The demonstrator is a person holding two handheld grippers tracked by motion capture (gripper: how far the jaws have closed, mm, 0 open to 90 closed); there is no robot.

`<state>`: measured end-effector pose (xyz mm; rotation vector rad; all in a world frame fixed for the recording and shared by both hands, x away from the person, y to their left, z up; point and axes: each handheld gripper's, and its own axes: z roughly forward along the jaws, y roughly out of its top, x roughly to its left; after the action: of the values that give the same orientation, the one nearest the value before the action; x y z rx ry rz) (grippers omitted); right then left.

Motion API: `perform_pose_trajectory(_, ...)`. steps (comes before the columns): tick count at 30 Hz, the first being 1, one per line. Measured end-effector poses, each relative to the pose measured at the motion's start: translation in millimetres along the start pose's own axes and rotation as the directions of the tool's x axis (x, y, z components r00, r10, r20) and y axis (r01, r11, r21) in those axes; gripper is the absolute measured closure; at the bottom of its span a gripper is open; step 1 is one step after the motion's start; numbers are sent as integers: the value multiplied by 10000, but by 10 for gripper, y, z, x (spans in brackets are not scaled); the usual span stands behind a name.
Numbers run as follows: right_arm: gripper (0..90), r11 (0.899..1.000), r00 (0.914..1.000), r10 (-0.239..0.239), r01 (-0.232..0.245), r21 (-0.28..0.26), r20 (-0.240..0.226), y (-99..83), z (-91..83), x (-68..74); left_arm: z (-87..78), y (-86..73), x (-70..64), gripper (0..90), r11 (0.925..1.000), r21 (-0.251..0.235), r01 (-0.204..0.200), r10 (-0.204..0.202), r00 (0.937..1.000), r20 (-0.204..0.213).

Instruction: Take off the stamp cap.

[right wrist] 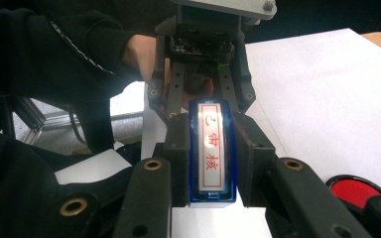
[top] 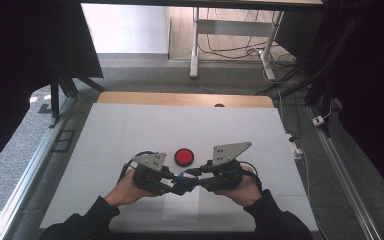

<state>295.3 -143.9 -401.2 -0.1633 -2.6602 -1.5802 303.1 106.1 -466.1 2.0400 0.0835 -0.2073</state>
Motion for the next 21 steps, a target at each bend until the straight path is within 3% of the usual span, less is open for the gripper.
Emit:
perform_pose_trajectory(4, 717, 9999, 9997, -163, 163, -43, 156, 0, 3, 17, -2, -4, 20, 687, 9988, 24, 491, -491, 9987, 150)
perform_pose_trajectory(8, 718, 9997, 9996, -241, 242, -67, 161, 5, -2, 22, -7, 3, 3, 688, 9985, -28, 554, -553, 9984, 139)
perform_pose_trajectory(12, 718, 9996, 9997, 112, -117, -249, -206, -6, -20, -13, -12, 19, -25, 692, 9995, -34, 320, -319, 9995, 72)
perform_pose_trajectory(16, 718, 9978, 9970, 458, -487, -460, -618, -25, -30, -53, -24, 47, -73, 693, 9997, 44, -243, 243, 9997, -49)
perform_pose_trajectory(21, 718, 9961, 9936, 648, -700, -537, -930, -44, -33, -86, -21, 49, -81, 694, 9990, 142, -423, 424, 9991, -48)
